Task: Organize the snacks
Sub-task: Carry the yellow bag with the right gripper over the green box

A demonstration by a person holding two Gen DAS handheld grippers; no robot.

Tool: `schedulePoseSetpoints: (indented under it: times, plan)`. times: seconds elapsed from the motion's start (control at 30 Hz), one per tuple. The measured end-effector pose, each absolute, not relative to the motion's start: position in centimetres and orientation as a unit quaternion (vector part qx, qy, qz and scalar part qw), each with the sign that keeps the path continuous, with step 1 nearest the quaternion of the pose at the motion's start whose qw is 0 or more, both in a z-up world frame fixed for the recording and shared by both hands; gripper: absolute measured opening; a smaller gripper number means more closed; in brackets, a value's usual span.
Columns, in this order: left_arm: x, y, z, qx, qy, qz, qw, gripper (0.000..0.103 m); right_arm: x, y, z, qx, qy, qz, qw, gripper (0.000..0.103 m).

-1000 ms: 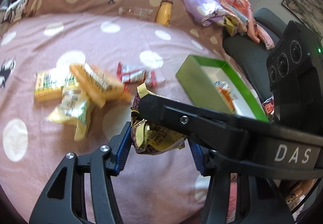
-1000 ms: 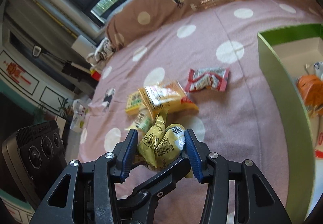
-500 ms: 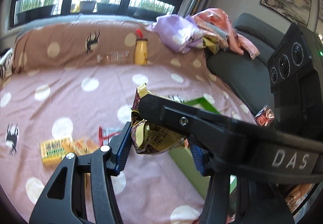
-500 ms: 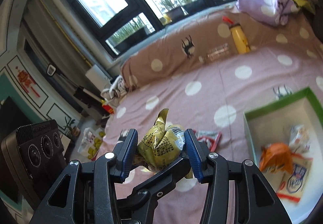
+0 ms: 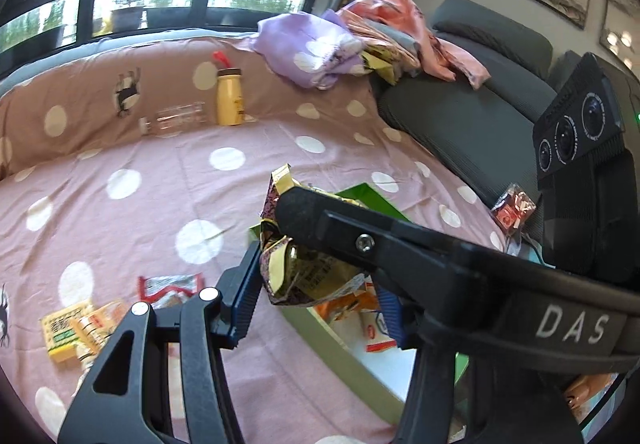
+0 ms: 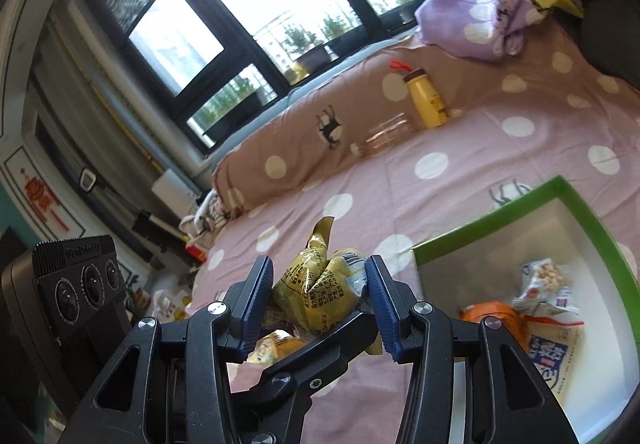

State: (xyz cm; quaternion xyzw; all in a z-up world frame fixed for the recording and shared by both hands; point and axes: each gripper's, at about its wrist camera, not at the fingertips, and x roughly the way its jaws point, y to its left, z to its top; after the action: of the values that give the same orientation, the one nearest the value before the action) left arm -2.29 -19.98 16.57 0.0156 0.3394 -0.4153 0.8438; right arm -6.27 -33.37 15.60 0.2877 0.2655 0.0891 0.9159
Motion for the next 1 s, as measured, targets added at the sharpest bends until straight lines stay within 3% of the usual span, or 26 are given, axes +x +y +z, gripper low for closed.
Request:
schedulePoseSetpoints:
  times: [1.0]
  plan:
    - [-0.9,-30.6,11.8,0.074,0.404,-0.471,0.781,0.052,-6.5,-43.7,8.8,0.429,0.288,0.005,0.856,0.051]
